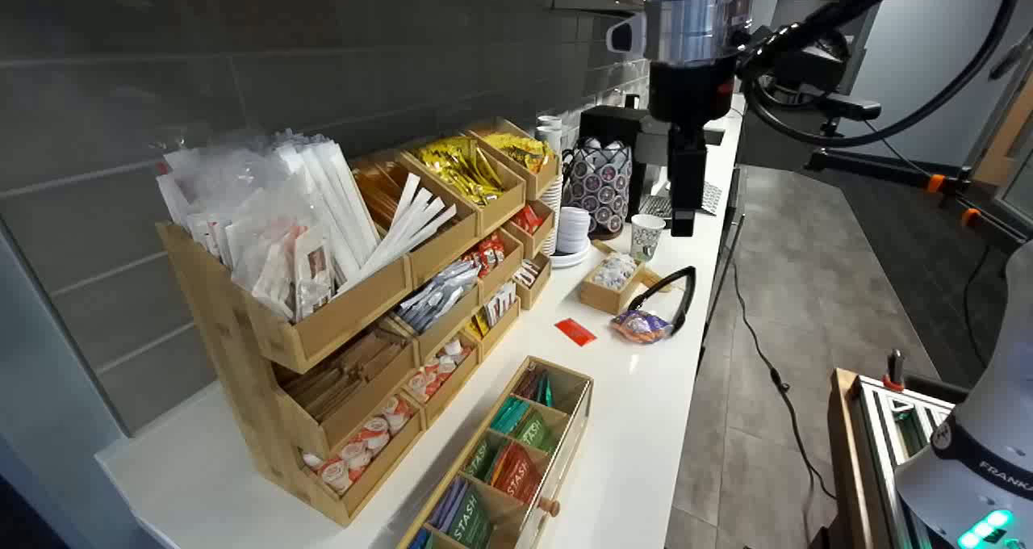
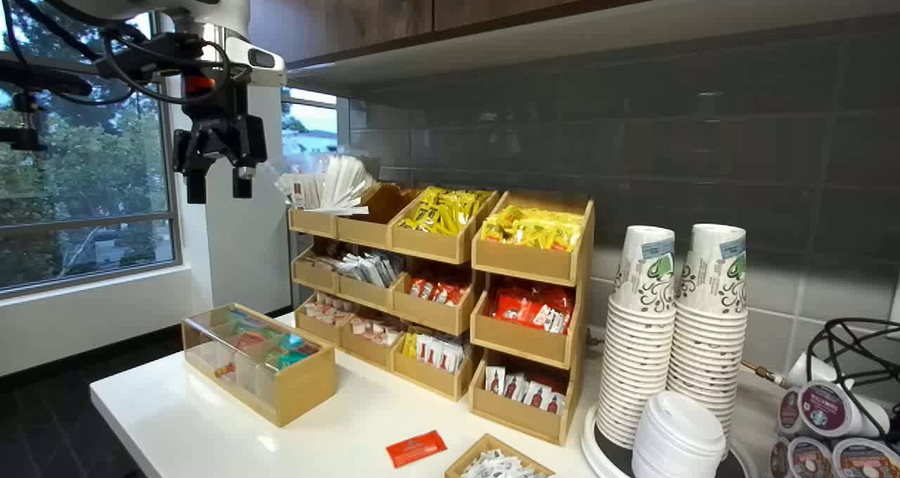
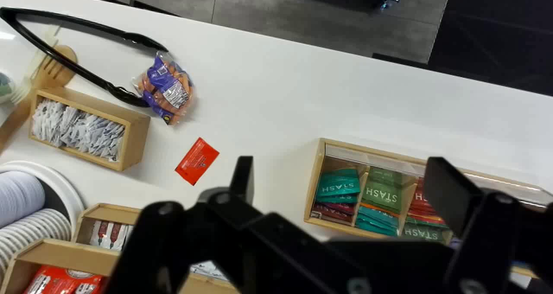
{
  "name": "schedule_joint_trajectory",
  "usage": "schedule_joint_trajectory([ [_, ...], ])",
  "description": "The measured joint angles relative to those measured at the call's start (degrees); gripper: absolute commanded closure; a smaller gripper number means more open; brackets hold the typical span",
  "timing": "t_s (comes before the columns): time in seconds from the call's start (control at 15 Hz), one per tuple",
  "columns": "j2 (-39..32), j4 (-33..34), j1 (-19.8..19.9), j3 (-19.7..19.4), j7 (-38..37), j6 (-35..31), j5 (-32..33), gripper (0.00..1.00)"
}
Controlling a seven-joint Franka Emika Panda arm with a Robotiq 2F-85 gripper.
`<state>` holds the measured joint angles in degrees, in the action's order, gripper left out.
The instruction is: Put the orange sacket in the tray
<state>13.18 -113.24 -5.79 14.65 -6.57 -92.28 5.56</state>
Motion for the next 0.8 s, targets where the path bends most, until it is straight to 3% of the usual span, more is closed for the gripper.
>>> schedule_joint_trajectory([
  [0.6, 0.00, 0.00, -0.08, -0.10, 0.00, 0.00, 0.00, 0.00],
  [0.8, 0.08, -1.64, -0.06, -1.77, -1.41, -2.48, -0.26, 0.00],
])
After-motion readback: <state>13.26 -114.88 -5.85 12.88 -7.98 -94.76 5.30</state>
